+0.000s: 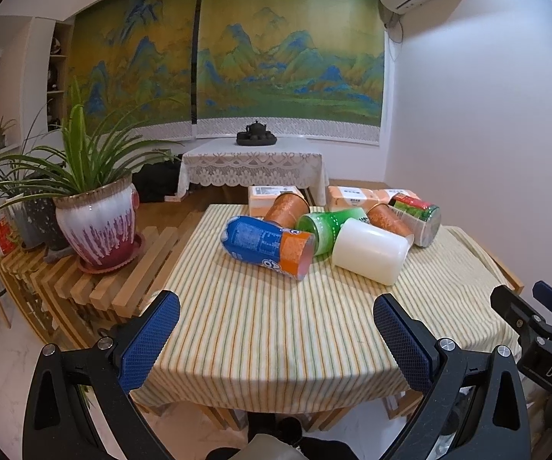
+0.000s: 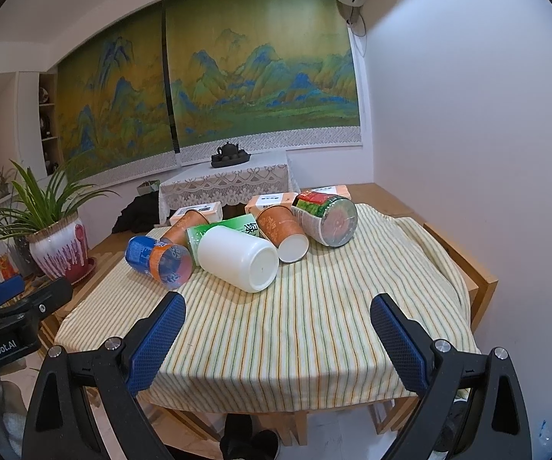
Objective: Flip cup upside down
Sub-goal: 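Move the left gripper toward the white plastic cup lying on its side, then close the left gripper around the white cup's body, then lift the white cup with the left gripper and rotate it bottom-up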
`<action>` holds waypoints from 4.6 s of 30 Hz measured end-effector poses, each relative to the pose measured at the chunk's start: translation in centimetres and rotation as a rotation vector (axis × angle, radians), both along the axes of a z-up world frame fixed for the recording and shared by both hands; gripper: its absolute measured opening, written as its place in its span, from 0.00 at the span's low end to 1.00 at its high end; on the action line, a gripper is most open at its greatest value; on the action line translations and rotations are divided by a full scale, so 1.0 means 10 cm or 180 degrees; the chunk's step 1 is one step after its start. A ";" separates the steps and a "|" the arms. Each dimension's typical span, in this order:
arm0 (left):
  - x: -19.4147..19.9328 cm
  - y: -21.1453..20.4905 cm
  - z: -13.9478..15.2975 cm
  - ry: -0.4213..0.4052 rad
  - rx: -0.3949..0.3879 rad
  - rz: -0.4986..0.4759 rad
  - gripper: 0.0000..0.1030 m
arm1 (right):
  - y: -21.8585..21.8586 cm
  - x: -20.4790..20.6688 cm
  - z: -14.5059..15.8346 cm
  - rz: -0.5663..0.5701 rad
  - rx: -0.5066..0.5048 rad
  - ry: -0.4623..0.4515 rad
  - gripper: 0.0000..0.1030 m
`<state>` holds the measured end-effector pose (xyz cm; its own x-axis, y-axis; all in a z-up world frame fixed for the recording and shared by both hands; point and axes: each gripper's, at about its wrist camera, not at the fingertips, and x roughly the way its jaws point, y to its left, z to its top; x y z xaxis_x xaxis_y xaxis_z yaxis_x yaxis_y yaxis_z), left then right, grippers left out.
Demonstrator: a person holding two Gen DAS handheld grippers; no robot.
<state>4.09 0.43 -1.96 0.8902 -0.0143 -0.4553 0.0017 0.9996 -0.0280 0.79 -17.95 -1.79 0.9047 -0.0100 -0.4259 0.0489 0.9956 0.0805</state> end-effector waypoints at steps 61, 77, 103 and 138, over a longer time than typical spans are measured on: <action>0.94 0.26 -0.14 0.0645 0.0042 -0.0016 0.99 | 0.35 2.06 -0.51 0.1737 -0.1045 0.0940 0.72; 0.75 0.26 -0.15 0.0623 0.0009 -0.0107 0.99 | 0.42 1.61 -0.47 0.1402 -0.0789 0.1159 0.72; 0.65 -0.73 -0.13 0.0453 0.1825 -0.1728 0.99 | -0.31 0.76 -0.23 0.0940 -0.0315 0.0688 0.74; 1.44 -2.08 -0.92 0.1097 0.3862 -0.3788 0.88 | -1.43 0.54 -0.38 0.0248 0.0707 0.0901 0.74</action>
<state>18.49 -20.41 -11.18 0.5149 -0.0708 -0.8543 0.8492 -0.0938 0.5196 6.21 -32.26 -5.63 0.7451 0.1750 -0.6435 0.0249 0.9570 0.2892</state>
